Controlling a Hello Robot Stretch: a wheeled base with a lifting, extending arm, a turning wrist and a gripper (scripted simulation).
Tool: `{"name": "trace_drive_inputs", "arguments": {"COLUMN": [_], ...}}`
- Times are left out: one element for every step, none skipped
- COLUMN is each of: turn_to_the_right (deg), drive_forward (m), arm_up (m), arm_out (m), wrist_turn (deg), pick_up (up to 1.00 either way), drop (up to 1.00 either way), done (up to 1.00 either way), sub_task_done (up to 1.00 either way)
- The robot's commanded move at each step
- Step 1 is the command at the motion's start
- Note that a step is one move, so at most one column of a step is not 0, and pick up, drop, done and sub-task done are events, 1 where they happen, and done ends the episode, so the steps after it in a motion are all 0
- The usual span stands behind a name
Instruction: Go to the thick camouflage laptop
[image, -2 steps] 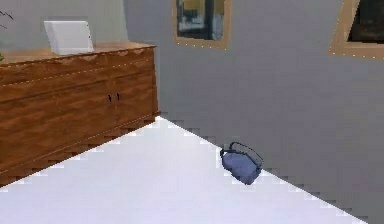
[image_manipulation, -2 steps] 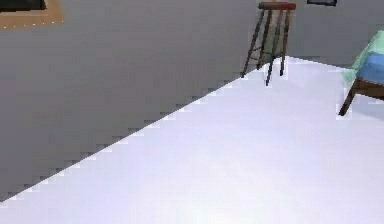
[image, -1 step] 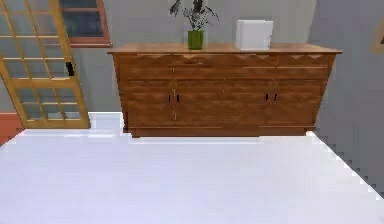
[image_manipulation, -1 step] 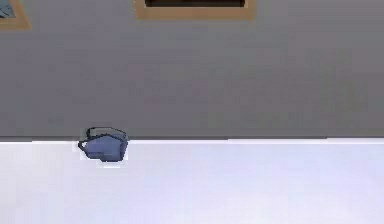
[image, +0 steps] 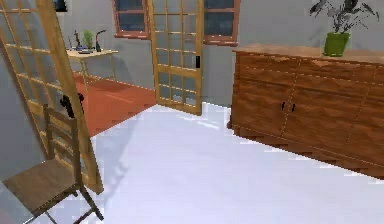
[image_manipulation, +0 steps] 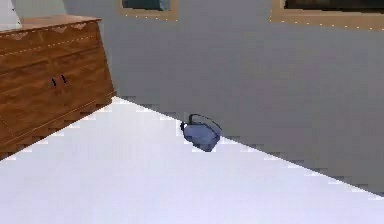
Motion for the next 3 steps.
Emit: {"name": "trace_drive_inputs", "arguments": {"turn_to_the_right": [0.0, -6.0, 0.0], "drive_forward": [1.0, 0.0, 0.9], "arm_up": [0.0, 0.0, 0.0], "arm_out": [0.0, 0.0, 0.0], "wrist_turn": [0.0, 0.0, 0.0], "pick_up": [0.0, 0.0, 0.0], "drop": [0.0, 0.0, 0.0], "done": [0.0, 0.0, 0.0], "sub_task_done": [0.0, 0.0, 0.0]}}
